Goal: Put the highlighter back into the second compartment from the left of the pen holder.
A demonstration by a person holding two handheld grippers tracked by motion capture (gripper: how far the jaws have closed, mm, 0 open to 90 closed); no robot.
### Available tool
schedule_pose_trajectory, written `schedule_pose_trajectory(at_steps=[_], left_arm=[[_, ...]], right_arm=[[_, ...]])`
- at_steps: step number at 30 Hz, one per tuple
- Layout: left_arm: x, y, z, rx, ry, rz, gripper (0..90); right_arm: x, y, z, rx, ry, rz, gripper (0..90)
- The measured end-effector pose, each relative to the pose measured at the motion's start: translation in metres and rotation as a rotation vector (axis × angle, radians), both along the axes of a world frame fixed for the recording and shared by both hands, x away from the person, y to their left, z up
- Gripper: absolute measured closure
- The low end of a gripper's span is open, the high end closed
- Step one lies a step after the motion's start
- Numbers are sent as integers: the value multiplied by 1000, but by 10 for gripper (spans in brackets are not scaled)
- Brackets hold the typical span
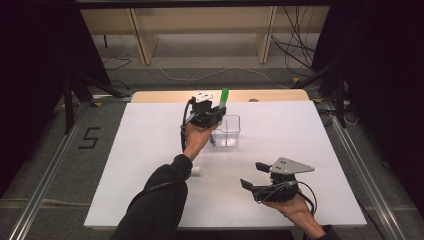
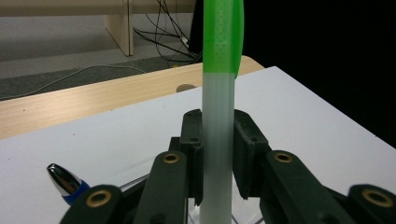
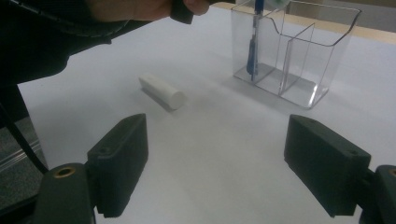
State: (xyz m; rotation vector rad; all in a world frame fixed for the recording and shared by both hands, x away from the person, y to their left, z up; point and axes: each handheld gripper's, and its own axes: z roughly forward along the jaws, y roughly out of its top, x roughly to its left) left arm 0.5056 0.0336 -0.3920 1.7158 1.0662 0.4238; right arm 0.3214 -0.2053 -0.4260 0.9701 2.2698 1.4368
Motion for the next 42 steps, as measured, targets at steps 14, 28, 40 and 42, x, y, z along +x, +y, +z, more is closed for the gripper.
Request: schedule_pose_trajectory(at_steps=[14, 28, 40, 42], left_arm=[[0, -3, -7, 21, 2, 7, 760], [1, -9, -13, 46, 9, 9, 759], [1, -9, -20, 63, 22, 19, 755], [-1, -9, -20, 54, 12, 18, 696]], right_arm=[[0, 1, 0, -13, 0, 7, 231], [0, 1, 0, -17, 1, 8, 232], [0, 2, 0, -15, 2, 13, 233], [0, 2, 0, -16, 3, 14, 233]])
